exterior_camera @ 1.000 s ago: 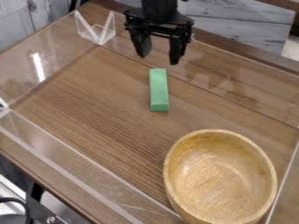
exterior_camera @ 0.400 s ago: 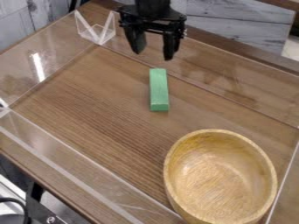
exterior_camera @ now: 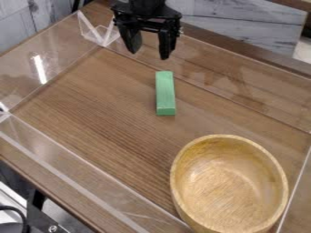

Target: Remove the green block from inside the brown bowl and put it on the table

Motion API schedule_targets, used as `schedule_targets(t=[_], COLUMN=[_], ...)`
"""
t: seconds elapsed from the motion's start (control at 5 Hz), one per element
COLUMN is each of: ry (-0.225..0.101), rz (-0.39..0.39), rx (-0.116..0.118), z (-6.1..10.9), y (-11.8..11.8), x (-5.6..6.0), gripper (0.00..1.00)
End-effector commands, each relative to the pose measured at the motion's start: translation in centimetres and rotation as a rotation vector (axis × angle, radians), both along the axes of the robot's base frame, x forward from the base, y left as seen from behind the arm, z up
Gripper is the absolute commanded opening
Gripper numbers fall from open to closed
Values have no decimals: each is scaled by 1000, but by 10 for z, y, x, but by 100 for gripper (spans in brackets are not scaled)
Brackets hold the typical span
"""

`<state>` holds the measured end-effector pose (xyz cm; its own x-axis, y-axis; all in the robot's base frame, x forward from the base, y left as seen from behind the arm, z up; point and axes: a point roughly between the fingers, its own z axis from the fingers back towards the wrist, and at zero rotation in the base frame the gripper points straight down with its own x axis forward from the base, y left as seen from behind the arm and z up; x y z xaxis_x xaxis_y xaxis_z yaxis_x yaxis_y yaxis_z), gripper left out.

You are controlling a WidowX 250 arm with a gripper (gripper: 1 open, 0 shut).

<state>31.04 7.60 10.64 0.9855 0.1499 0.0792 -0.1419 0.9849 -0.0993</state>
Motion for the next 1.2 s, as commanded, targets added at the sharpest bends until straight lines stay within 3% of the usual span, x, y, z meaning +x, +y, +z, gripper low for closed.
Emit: schedule_targets(t=[0.0, 1.0], ry=[-59, -69], rz=[-2, 10], rx=[19, 16], z=[17, 18], y=[8, 13], x=[4, -1], gripper=[100, 100])
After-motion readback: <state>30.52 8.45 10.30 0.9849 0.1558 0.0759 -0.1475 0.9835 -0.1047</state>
